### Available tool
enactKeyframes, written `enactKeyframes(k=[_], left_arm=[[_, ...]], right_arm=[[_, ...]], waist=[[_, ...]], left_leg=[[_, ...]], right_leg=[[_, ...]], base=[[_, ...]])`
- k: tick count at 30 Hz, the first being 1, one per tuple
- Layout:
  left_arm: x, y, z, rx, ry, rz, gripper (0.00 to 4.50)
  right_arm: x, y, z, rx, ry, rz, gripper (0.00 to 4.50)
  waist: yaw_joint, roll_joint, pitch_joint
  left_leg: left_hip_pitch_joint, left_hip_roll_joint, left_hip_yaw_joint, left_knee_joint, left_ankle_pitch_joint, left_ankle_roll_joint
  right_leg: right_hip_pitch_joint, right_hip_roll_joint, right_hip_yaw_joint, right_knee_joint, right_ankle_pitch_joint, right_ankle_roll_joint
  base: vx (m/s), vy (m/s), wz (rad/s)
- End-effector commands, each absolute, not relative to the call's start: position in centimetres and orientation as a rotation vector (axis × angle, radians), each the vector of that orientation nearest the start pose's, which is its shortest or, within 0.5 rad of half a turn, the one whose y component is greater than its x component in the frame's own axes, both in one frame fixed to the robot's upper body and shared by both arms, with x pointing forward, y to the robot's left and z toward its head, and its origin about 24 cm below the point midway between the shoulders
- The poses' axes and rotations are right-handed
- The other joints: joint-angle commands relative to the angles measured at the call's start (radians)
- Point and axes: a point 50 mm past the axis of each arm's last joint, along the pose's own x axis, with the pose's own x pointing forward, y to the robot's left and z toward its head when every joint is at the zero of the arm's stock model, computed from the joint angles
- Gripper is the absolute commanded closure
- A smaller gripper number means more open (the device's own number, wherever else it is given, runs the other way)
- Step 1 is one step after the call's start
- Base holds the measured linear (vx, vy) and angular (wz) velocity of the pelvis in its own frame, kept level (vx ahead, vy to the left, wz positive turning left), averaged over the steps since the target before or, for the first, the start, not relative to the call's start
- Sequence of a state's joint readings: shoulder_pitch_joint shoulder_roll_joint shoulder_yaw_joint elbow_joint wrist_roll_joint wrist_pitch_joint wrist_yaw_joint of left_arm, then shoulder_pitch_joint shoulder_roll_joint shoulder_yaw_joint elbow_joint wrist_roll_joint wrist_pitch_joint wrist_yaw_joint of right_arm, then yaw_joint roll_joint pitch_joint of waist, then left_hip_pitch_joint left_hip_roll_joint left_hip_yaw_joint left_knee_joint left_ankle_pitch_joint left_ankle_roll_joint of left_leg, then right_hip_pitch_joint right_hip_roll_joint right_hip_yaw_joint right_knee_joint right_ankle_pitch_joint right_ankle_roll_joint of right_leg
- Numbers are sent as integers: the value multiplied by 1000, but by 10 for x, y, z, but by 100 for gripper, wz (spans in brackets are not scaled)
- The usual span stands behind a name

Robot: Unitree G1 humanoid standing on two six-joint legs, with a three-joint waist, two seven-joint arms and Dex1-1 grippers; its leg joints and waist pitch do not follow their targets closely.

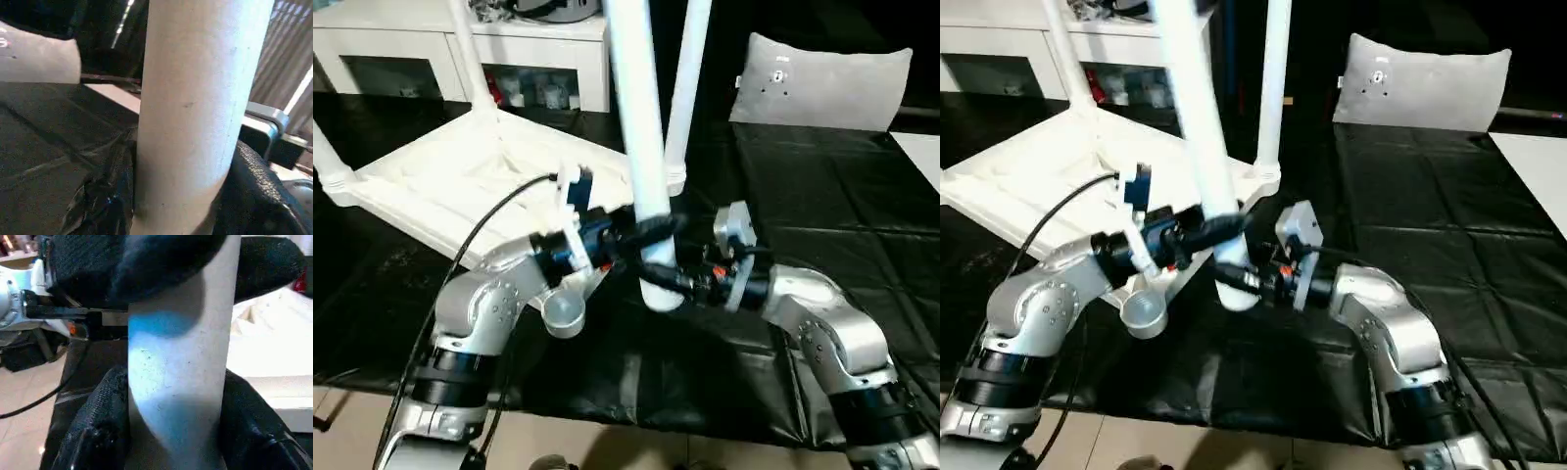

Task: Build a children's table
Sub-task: Pick table leg

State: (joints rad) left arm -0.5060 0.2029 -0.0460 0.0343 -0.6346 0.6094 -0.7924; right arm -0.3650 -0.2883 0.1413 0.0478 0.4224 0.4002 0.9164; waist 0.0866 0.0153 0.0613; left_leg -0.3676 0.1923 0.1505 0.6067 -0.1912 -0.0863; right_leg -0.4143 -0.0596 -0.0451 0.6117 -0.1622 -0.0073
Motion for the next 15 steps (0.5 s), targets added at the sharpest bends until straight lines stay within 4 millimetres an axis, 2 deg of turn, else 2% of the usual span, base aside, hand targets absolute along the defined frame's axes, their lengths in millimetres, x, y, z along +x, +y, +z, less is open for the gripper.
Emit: enactKeyframes(k=[1, 2, 3, 4, 9, 10, 15], left_arm=[[311, 96, 146, -357, 64, -1052, 243], [313, 96, 147, -356, 74, -1008, 243], [314, 95, 147, -361, 77, -992, 243], [314, 94, 148, -362, 77, -979, 243], [314, 91, 151, -362, 73, -966, 253], [316, 90, 151, -355, 81, -946, 254], [319, 88, 151, -330, 99, -878, 255]], right_arm=[[288, -106, 100, 69, 106, 1153, 253], [291, -107, 99, 74, 112, 1115, 253], [292, -108, 98, 76, 115, 1091, 218], [293, -109, 98, 84, 114, 1079, 197], [292, -108, 101, 115, 98, 1080, 163], [294, -110, 102, 102, 77, 1045, 139], [298, -119, 103, 135, 87, 989, 100]], waist=[[-2, -4, -71], [-3, -3, -72], [-2, 0, -72], [-3, -3, -73], [-2, -1, -74], [-3, 0, -74], [-2, 0, -73]], left_leg=[[2, 17, 6, -70, -183, 15], [2, 17, 7, -69, -183, 11], [2, 16, 6, -69, -182, 10], [0, 15, 7, -69, -177, 10], [0, 16, 6, -68, -167, 15], [0, 16, 6, -68, -167, 16], [4, 16, 7, -68, -182, 15]], right_leg=[[58, -55, 32, -81, -341, -151], [58, -55, 32, -81, -343, -148], [58, -55, 32, -81, -339, -149], [60, -55, 32, -82, -334, -149], [60, -53, 31, -80, -303, -152], [59, -53, 32, -79, -298, -154], [58, -52, 32, -81, -303, -155]], base=[[0, 0, 0], [0, 0, 0], [0, 0, 0], [0, 0, 0], [0, 0, 0], [0, 0, 0], [0, 0, 0]])
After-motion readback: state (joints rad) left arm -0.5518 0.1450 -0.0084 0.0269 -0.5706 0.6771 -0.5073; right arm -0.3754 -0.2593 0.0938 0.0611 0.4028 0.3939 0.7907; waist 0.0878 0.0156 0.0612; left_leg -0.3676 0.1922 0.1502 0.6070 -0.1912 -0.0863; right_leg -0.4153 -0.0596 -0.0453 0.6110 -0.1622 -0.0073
